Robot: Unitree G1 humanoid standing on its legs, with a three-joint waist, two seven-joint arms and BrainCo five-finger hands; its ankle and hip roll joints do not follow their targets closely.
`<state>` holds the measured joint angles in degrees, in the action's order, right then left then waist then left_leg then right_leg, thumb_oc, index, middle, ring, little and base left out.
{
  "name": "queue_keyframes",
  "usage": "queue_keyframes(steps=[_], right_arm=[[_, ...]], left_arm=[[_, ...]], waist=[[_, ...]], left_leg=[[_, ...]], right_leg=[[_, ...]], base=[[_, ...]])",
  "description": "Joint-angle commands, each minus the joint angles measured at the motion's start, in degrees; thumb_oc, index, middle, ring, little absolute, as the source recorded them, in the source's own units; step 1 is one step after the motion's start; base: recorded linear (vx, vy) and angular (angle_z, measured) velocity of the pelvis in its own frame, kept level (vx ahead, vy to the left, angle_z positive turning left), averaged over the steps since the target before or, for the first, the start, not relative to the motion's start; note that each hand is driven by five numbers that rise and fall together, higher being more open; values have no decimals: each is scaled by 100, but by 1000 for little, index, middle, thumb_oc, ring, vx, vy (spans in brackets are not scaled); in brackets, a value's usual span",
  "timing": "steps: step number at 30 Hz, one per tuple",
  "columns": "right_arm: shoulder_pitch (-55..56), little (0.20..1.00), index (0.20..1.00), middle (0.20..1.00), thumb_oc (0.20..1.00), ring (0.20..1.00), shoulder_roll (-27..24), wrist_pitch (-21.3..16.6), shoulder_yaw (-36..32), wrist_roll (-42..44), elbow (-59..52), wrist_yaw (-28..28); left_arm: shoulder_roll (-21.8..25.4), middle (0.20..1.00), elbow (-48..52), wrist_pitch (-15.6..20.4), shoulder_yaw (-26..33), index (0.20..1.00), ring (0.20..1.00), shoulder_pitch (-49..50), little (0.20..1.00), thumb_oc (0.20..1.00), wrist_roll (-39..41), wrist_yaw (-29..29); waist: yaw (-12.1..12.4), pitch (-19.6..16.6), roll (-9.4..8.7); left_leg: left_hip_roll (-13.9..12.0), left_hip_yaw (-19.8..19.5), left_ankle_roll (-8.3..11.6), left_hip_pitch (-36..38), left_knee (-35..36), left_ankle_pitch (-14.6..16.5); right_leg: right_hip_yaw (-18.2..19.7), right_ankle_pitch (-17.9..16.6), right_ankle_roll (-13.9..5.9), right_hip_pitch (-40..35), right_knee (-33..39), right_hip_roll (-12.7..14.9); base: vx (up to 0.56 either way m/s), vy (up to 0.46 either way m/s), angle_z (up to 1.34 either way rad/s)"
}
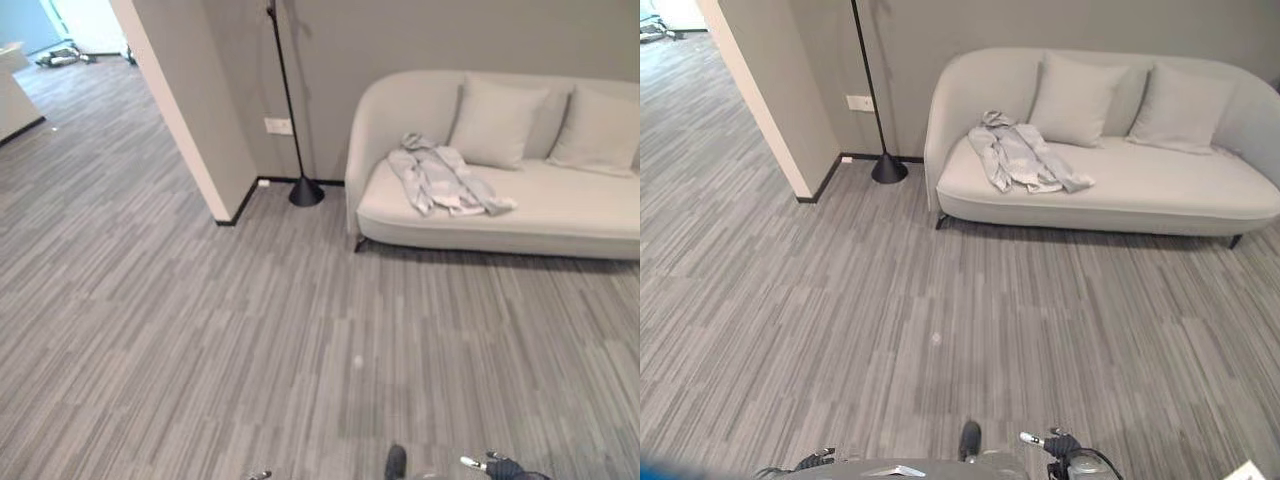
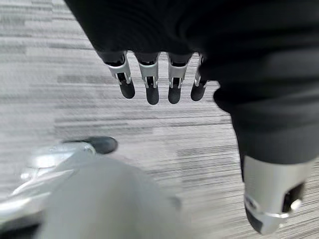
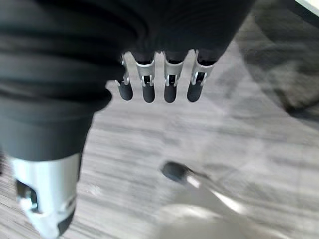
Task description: Hang the clothes on the sofa on the clothes rack.
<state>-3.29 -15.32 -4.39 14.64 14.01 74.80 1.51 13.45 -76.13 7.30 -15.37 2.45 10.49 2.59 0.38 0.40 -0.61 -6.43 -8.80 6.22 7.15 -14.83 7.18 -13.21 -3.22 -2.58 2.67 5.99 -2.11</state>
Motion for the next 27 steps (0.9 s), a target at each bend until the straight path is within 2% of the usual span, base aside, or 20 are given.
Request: queue_keyframes(steps=[1, 4, 6, 7, 8, 9, 10, 12, 13, 14, 16, 18, 19, 21, 22, 23, 24, 25, 26, 27], right_arm=[[-269, 1000, 1000, 1000, 1000, 1000, -105, -152, 148, 247, 48, -94], [-335, 1000, 1000, 1000, 1000, 1000, -160, -123, 143, 325, 31, -96], [-358, 1000, 1000, 1000, 1000, 1000, -175, -127, 158, 328, 20, -100], [-365, 1000, 1000, 1000, 1000, 1000, -183, -134, 165, 319, 0, -99], [-350, 1000, 1000, 1000, 1000, 1000, -182, -154, 183, 288, -31, -102], [-349, 1000, 1000, 1000, 1000, 1000, -194, -157, 202, 265, -34, -99], [-328, 1000, 1000, 1000, 1000, 1000, -207, -165, 236, 243, -35, -104], [-331, 1000, 1000, 1000, 1000, 1000, -217, -177, 281, 199, -56, -110], [-336, 1000, 1000, 1000, 1000, 1000, -202, -180, 286, 168, -48, -123], [-324, 1000, 1000, 1000, 1000, 1000, -173, -160, 277, 109, -37, -131], [-293, 1000, 1000, 1000, 1000, 1000, -96, -114, 359, -66, -4, -80], [-291, 1000, 1000, 1000, 1000, 1000, -65, -111, 379, -117, 15, -57], [-251, 1000, 1000, 1000, 1000, 1000, 12, -91, 368, -151, 21, -8], [-226, 1000, 1000, 1000, 1000, 1000, 71, -82, 358, -177, 45, 39], [-200, 1000, 1000, 1000, 1000, 1000, 104, -79, 368, -195, 46, 62], [-242, 1000, 1000, 1000, 1000, 1000, 101, -91, 335, -176, 28, 69], [-275, 1000, 1000, 1000, 1000, 1000, 73, -76, 306, -170, 27, 62], [-291, 1000, 1000, 1000, 1000, 1000, 84, -78, 292, -166, -1, 56], [-302, 1000, 1000, 1000, 1000, 1000, 95, -78, 285, -159, -33, 32], [-240, 1000, 1000, 1000, 1000, 1000, 110, -87, 308, -146, -108, 14]], left_arm=[[154, 1000, 245, 139, 61, 1000, 1000, -593, 1000, 1000, 278, -72], [183, 1000, 171, 136, 56, 1000, 1000, -576, 1000, 1000, 223, -79], [176, 1000, 144, 147, 64, 1000, 1000, -578, 1000, 1000, 235, -86], [174, 1000, 112, 152, 73, 1000, 1000, -572, 1000, 1000, 243, -77], [163, 1000, 53, 155, 106, 1000, 1000, -542, 1000, 1000, 264, -94], [158, 1000, 44, 159, 105, 1000, 1000, -523, 1000, 1000, 278, -97], [158, 1000, 35, 172, 117, 1000, 1000, -503, 1000, 1000, 301, -100], [175, 1000, 70, 176, 129, 1000, 1000, -480, 1000, 1000, 343, -81], [183, 1000, 47, 187, 140, 1000, 1000, -477, 1000, 1000, 332, -85], [190, 1000, 8, 171, 166, 1000, 1000, -445, 1000, 1000, 300, -82], [205, 1000, -24, 169, 243, 1000, 1000, -344, 1000, 1000, 232, -68], [210, 1000, -71, 170, 248, 1000, 1000, -349, 1000, 1000, 169, -47], [234, 1000, -144, 176, 251, 1000, 1000, -344, 1000, 1000, 95, -58], [237, 1000, -199, 159, 238, 1000, 1000, -353, 1000, 1000, 44, -49], [281, 1000, -150, 154, 244, 1000, 1000, -376, 1000, 1000, 48, -44], [307, 1000, -83, 146, 219, 1000, 1000, -420, 1000, 1000, 61, -37], [320, 1000, -59, 135, 218, 1000, 1000, -443, 1000, 1000, 81, -46], [341, 1000, -49, 122, 176, 1000, 1000, -484, 1000, 1000, 78, -55], [341, 1000, -28, 112, 153, 1000, 1000, -466, 1000, 1000, 100, -57], [370, 1000, 4, 105, 134, 1000, 1000, -482, 1000, 1000, 122, -46]], waist=[[96, 600, -21], [265, 773, -250], [330, 819, -250], [403, 868, -280], [481, 868, -285], [535, 888, -255], [627, 926, -196], [784, 862, -28], [913, 901, -12], [984, 878, 4], [1116, 689, 3], [1136, 623, -39], [1140, 482, -163], [1140, 319, -310], [1154, 252, -394], [1154, 307, -406], [1122, 365, -353], [1082, 457, -224], [1025, 491, -119], [960, 489, -19]], left_leg=[[-4, -18, -83, -229, -1222, -1770], [222, 51, -435, -940, -1804, -1443], [227, 109, -484, -1145, -1782, -1244], [215, 220, -510, -1430, -1543, -1093], [284, 321, -478, -1680, -766, -929], [309, 348, -415, -1736, -310, -921], [409, 332, -365, -1846, 321, -1049], [530, 128, -322, -2078, 1282, -1544], [729, 134, -199, -2374, 1943, -1807], [752, 569, -189, -2607, 1983, -1902], [744, 366, -247, -2384, 1983, -2027], [751, 282, -245, -2294, 1983, -2131], [784, 310, -326, -2154, 1983, -2094], [891, 367, -424, -1996, 1981, -1957], [999, 372, -570, -1794, 1971, -1747], [1126, 364, -763, -1590, 1909, -1532], [1164, 335, -859, -1412, 1878, -1417], [1192, 348, -1011, -1147, 1856, -1241], [1148, 307, -1061, -975, 1859, -1157], [1074, 265, -1071, -748, 1882, -1004]], right_leg=[[338, -303, 28, 137, -99, 259], [642, -106, 121, -204, -99, 339], [704, -15, 106, -333, -99, 322], [724, 98, 88, -475, -99, 357], [754, 243, 70, -618, -99, 367], [778, 326, 62, -718, -99, 351], [824, 473, 61, -889, -99, 279], [935, 650, 84, -1104, -99, 98], [1099, 857, 114, -1417, -99, 42], [1264, 995, 100, -1659, -99, 34], [1390, 1052, 13, -1786, -99, 87], [1429, 1098, -47, -1863, -99, 156], [1471, 1024, -208, -1899, -99, 401], [1480, 758, -409, -1903, -216, 697], [1539, 389, -542, -1669, -800, 911], [1527, -244, -647, -1274, -1729, 1078], [1476, -648, -648, -984, -2297, 1161], [1139, -1107, -598, -649, -2984, 1370], [910, -1060, -529, -419, -3316, 1482], [484, -604, -401, -186, -3105, 1565]], base=[[428, -225, 17], [315, -108, -25], [239, -4, -45], [356, 82, -32], [456, 120, -36], [490, 162, -27], [408, 152, -9], [532, 182, 7], [751, 289, -35], [600, 232, -53], [518, 304, -51], [418, 279, -69], [383, 270, -52], [495, 366, -21], [473, 429, -28], [393, 420, -7], [328, 440, 26], [275, 372, 36], [412, 362, 27], [464, 155, 11]])
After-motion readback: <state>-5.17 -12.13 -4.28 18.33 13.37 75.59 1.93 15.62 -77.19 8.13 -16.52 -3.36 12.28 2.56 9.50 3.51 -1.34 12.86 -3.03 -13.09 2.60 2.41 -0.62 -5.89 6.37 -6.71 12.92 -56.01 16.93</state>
